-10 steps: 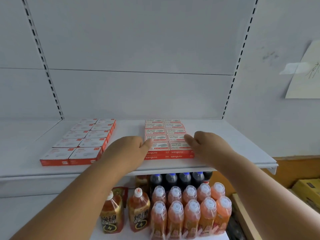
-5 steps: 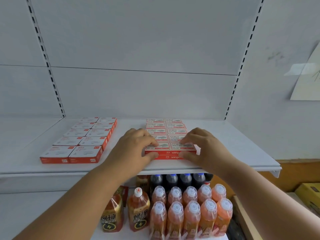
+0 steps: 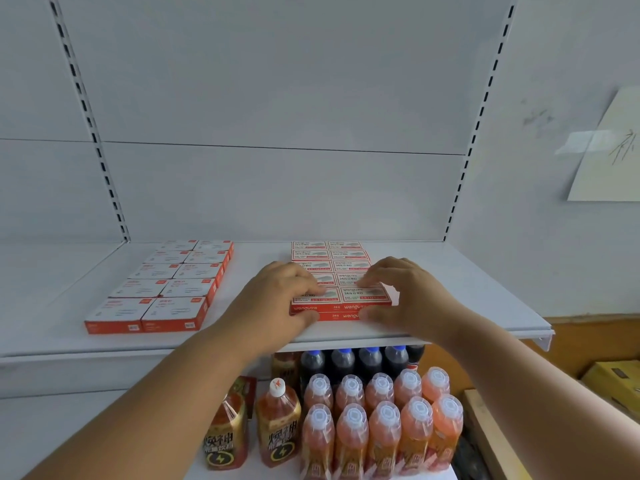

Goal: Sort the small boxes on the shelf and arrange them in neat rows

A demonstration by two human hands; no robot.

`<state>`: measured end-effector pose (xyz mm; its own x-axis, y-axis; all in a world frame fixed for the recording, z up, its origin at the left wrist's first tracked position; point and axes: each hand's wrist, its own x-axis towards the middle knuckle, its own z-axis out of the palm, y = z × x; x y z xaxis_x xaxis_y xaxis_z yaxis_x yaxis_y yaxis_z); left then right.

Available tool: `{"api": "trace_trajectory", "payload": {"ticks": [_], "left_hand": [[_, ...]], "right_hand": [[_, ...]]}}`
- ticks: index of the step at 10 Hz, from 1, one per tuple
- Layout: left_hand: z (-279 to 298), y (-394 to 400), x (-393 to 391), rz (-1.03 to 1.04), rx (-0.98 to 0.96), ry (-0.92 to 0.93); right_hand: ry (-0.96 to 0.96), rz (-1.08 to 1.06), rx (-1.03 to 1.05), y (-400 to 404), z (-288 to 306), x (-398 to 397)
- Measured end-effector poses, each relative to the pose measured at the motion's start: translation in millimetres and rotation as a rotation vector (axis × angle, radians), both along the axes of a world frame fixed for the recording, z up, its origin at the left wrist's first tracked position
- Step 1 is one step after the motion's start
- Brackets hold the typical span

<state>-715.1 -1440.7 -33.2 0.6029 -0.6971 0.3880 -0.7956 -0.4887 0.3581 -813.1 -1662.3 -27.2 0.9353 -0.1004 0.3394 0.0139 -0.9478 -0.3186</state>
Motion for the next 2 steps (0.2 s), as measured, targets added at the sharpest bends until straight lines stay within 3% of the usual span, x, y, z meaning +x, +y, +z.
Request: {"api": "trace_trajectory", "payload": {"ticks": [2], "left_hand": [[4.1, 2.7, -0.7, 0.005, -0.006, -0.012]], "right_hand": [[0.036, -0.058, -0.021, 11.0, 15.6, -3.2]]}}
